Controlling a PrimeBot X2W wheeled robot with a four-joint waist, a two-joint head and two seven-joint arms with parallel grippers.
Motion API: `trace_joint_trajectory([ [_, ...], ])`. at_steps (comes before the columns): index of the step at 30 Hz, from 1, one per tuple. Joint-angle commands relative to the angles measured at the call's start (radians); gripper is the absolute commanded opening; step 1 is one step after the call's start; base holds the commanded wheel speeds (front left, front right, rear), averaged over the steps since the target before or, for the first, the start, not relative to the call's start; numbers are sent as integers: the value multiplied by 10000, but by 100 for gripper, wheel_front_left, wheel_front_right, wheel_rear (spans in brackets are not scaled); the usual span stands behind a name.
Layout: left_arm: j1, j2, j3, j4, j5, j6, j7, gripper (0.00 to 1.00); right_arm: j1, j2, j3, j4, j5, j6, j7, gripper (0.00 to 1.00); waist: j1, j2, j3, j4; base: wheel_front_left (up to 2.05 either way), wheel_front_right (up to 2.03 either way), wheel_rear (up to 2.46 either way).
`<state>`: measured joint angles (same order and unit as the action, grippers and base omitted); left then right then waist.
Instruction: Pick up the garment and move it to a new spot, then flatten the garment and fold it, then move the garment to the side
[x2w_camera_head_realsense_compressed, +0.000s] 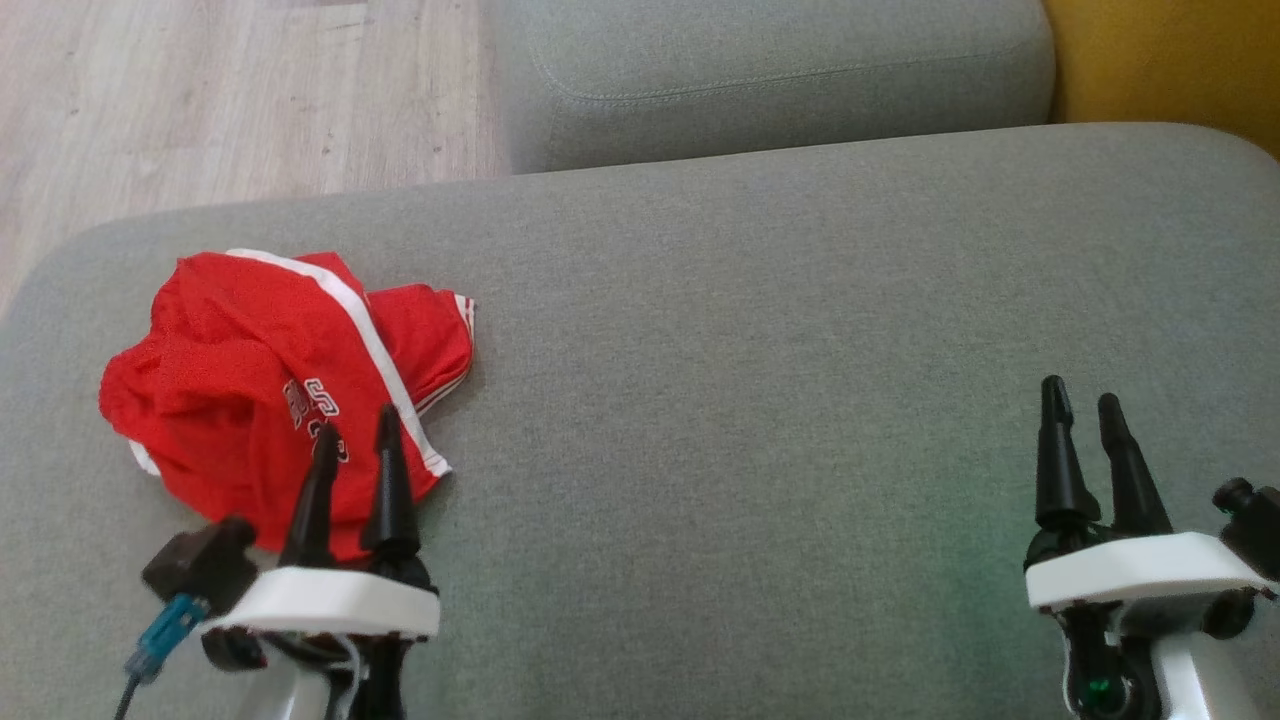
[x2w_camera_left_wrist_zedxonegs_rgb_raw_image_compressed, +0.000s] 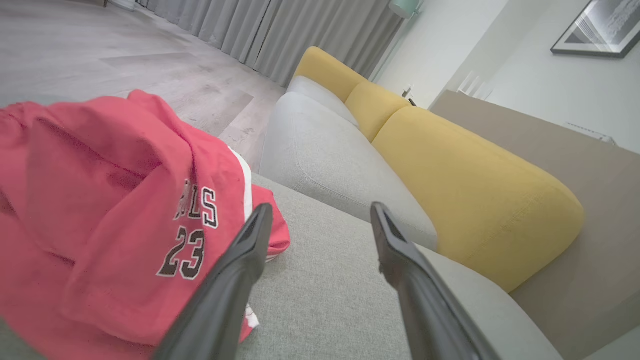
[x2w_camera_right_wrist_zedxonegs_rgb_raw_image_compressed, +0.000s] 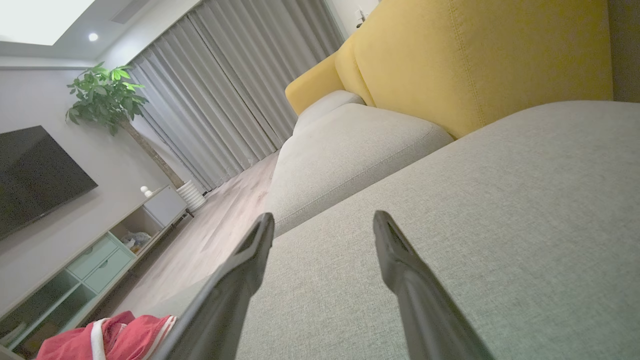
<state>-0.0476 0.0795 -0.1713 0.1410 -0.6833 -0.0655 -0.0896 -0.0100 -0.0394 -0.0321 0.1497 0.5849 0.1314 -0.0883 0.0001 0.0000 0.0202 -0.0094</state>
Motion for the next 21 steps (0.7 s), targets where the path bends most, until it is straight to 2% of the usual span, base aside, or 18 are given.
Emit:
trace_joint_trajectory([
  [1,-677,222,-25,-307,443,118,-132,100,-477,-71,217,-460,-477,-4,-154,100,0,0,-3,-3,0,0,0],
  [11,-974,547,-837,-11,1651,683,-429,100,-468,-78,460,-547,-2034,-5,-449,100,0,0,-16,-23,0,0,0],
  [21,-1343,831,-1590,456,2864,983,-726,100,-499,-85,711,-695,-3527,-5,-745,100,0,0,43,-67,0,0,0],
])
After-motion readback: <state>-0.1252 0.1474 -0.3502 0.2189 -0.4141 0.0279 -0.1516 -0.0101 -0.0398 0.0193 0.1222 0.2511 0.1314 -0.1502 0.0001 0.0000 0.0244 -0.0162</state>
